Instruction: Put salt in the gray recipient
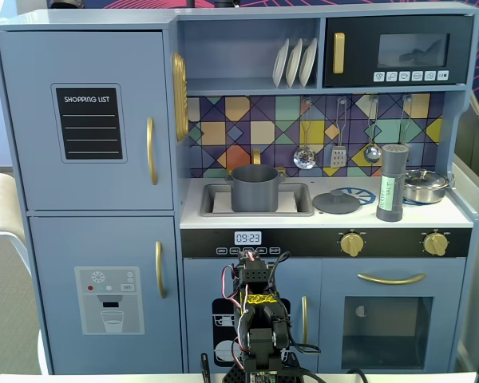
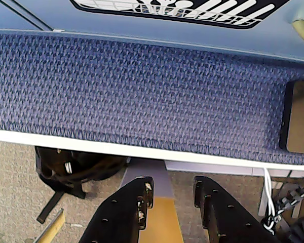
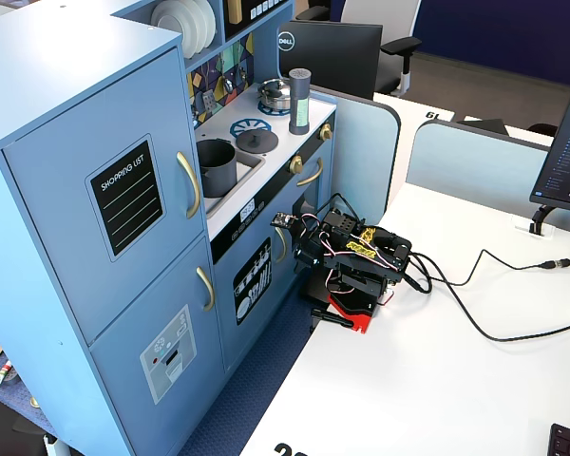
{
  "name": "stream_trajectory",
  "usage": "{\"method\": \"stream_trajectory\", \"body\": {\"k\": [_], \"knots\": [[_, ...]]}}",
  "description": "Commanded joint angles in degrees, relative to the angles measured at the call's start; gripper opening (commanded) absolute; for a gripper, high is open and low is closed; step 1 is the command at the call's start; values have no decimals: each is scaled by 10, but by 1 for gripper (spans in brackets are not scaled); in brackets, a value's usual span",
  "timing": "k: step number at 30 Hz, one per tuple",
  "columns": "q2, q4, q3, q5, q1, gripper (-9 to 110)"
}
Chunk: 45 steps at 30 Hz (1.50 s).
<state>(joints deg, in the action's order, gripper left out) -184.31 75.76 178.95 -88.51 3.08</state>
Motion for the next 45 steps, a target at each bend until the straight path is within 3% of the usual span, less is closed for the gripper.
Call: {"method": "stream_trajectory", "body": {"k": [1,17,24,30,38,41,45], "knots": [[-3,3,-4,9,-11,0],[-2,3,-8,15,-10,0],[92,-7,-148,45,4,0],[141,-1,-298,38,97,0],[271,25,-555,59,306,0],[292,-49,-592,34,381,0],[288,-243,-557,10,448,0]]}}
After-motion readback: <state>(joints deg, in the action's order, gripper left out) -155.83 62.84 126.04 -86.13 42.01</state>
